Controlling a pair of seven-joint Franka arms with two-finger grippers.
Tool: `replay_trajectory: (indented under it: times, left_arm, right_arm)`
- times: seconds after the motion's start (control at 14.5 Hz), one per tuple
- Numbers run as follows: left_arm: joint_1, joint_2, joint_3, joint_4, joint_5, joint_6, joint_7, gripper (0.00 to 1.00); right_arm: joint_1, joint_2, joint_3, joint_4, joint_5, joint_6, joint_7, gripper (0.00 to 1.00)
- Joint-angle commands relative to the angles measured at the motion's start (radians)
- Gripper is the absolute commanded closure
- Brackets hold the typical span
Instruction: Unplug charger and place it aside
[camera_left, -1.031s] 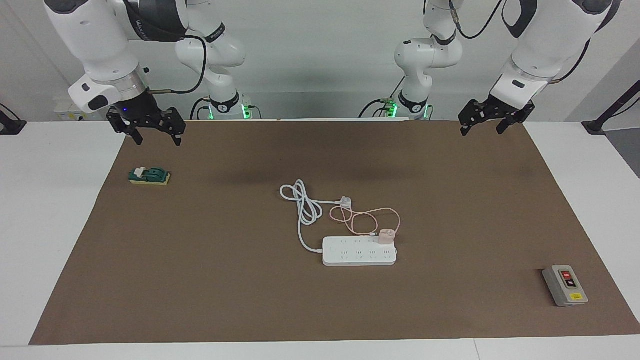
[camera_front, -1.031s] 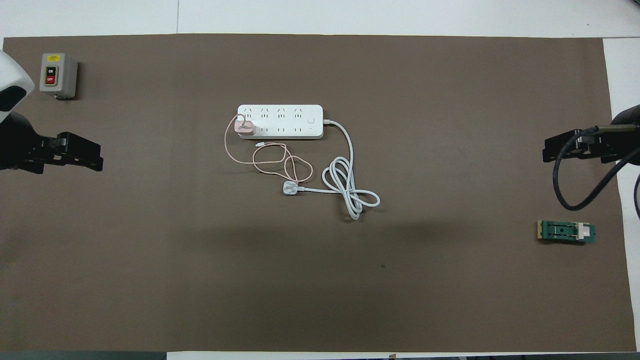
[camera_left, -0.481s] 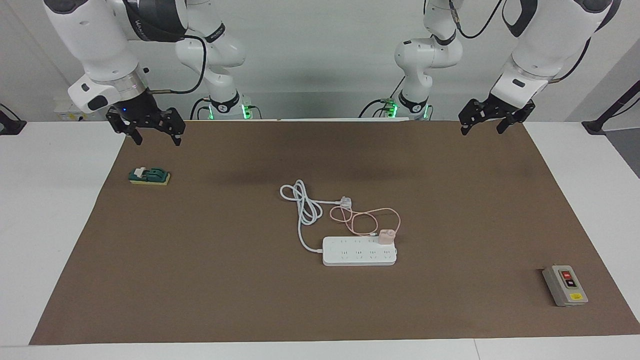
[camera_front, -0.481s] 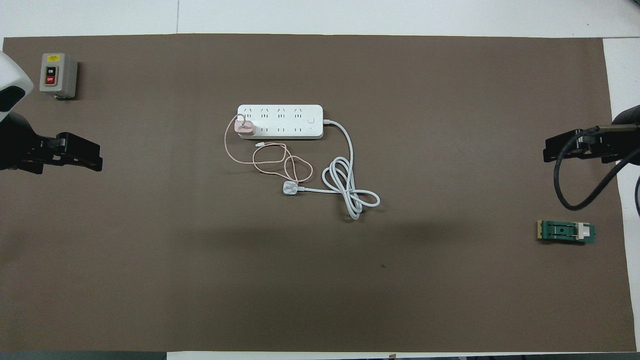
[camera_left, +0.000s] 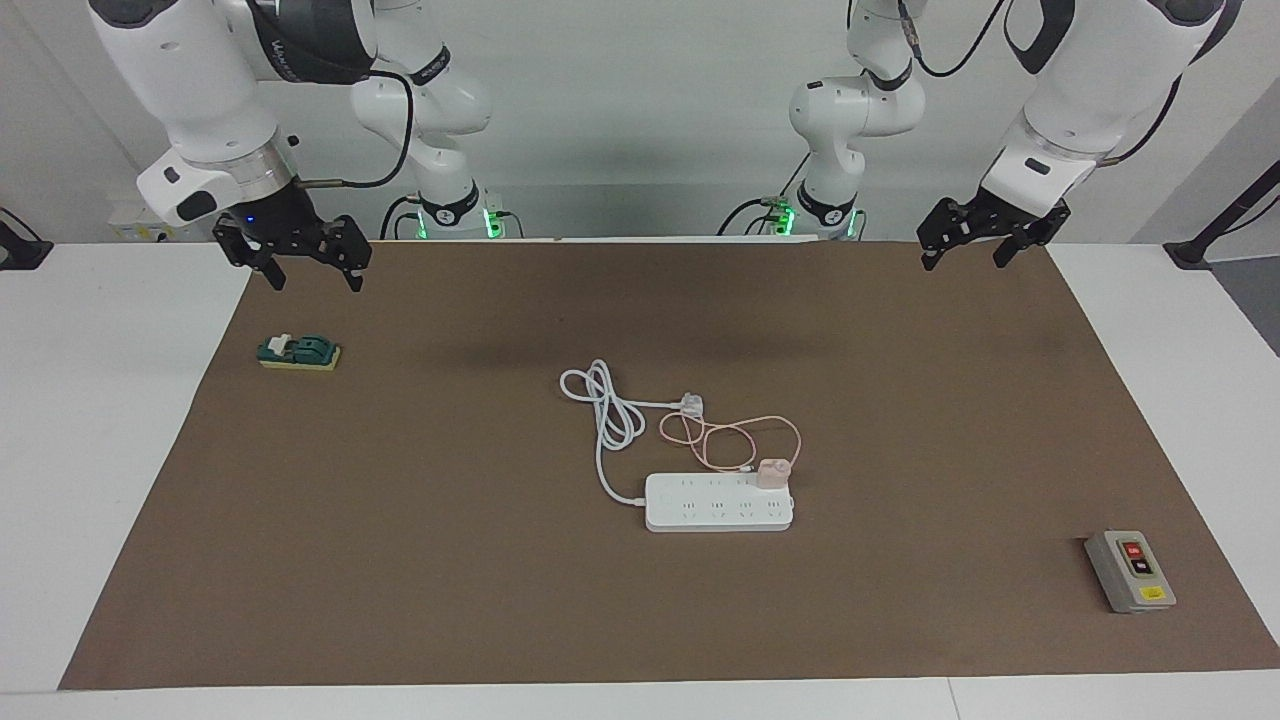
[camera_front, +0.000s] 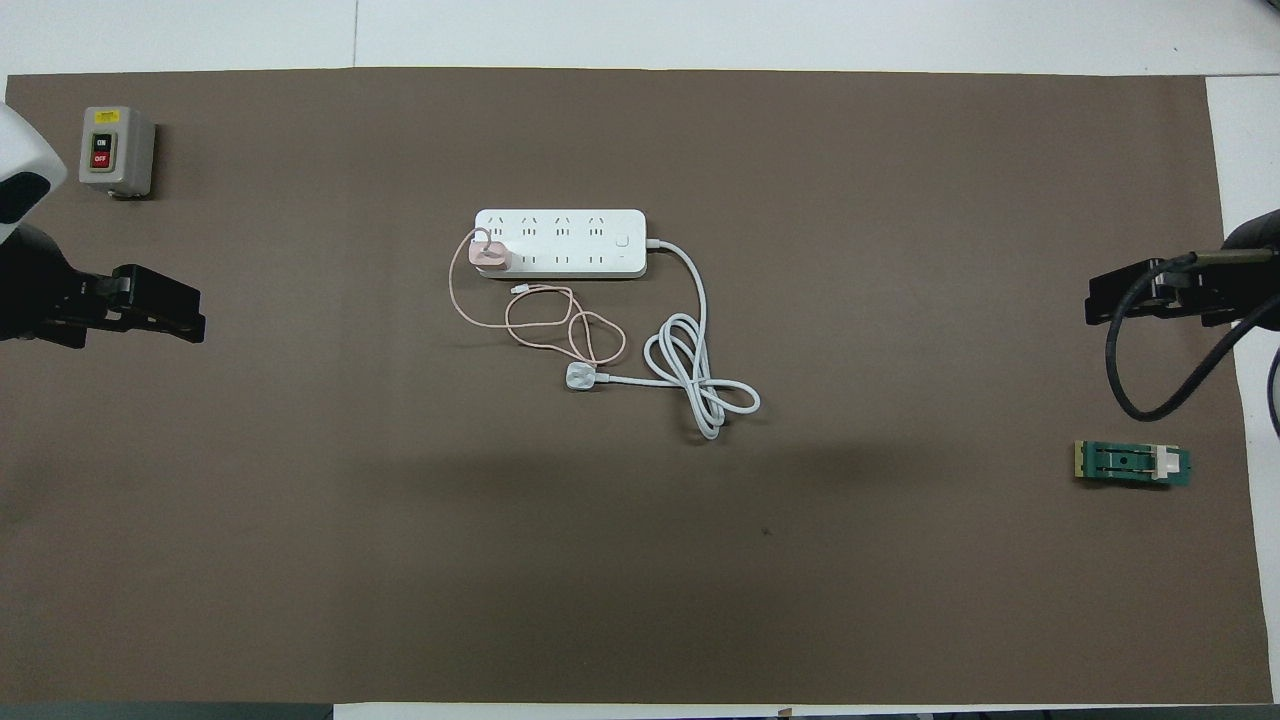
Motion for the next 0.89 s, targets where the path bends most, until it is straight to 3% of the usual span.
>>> replay_trajectory:
  times: [0.0, 0.28, 0.55, 0.83]
  left_arm:
    - [0.002, -0.024, 0.004, -0.023, -0.003, 0.0, -0.003, 0.0]
    - [0.002, -0.024, 0.004, -0.023, -0.005, 0.0, -0.003, 0.0]
    - [0.002, -0.024, 0.004, -0.023, -0.003, 0.0, -0.003, 0.0]
    - [0.002, -0.024, 0.003, -0.023, -0.003, 0.003, -0.002, 0.0]
  right_arm:
    - [0.0, 0.02, 0.008, -0.005, 0.007, 0.01, 0.085, 0.0]
    - [0.019, 0.07, 0.008, 0.006, 0.082, 0.03, 0.221, 0.0]
    - [0.08, 0.141, 0.008, 0.015, 0.18, 0.096, 0.486, 0.0]
    - [0.137, 0.268, 0.008, 0.081, 0.304, 0.163, 0.765, 0.0]
